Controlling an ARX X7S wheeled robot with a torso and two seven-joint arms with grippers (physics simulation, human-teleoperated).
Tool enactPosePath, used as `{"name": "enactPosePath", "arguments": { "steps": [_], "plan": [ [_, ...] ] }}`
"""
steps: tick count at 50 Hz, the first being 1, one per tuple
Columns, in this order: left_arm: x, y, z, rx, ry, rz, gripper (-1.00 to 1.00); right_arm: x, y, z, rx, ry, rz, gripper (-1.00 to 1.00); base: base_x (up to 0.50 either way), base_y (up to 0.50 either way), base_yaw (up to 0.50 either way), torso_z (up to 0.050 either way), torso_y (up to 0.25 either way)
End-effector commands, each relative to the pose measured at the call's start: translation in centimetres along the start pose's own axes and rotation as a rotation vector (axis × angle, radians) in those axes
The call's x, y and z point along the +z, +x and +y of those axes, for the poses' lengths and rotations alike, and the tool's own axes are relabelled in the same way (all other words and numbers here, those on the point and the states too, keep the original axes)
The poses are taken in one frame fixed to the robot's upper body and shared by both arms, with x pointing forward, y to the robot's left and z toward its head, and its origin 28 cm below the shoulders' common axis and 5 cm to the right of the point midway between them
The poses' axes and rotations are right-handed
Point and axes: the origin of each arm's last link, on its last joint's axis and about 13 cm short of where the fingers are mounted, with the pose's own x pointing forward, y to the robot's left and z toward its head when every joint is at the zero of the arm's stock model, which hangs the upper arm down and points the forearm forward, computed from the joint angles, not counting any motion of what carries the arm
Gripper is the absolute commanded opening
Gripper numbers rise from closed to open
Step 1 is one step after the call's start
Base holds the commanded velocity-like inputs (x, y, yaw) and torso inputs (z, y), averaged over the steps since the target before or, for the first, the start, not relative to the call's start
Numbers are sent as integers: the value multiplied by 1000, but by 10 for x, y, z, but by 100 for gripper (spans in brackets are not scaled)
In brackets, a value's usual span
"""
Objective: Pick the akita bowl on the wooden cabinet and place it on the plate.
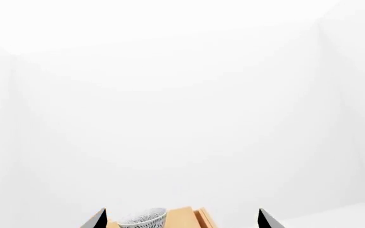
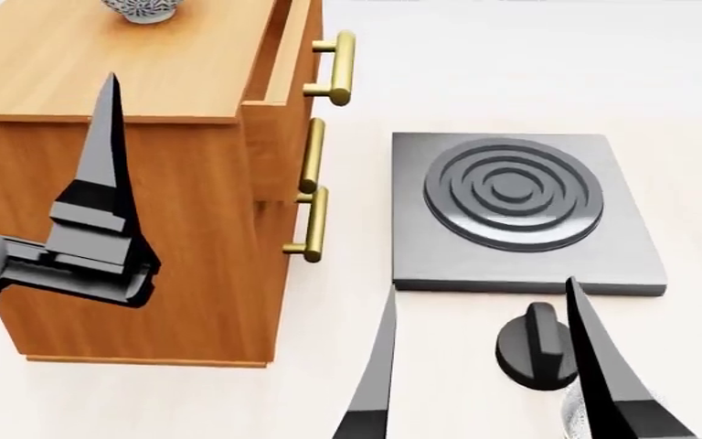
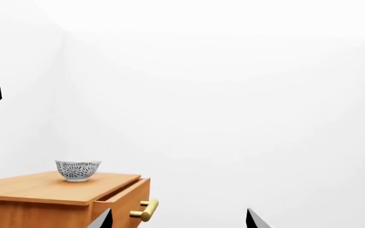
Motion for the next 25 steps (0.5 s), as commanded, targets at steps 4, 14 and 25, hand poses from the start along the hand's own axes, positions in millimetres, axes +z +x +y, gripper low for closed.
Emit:
{"name": "enactPosePath", "arguments": {
  "steps": [4, 14, 25],
  "plan": [
    [3, -2, 0, -3, 0, -9, 100, 1, 0, 0, 6, -3, -6, 100, 304, 0, 0, 0, 0],
    [6, -4, -1, -8, 2, -13, 100, 1, 0, 0, -6, -8, -4, 100, 25, 0, 0, 0, 0],
    [26, 7, 1, -42, 20, -31, 100, 0, 0, 1, -3, -4, -3, 100, 0, 0, 0, 0, 1]
  ]
}}
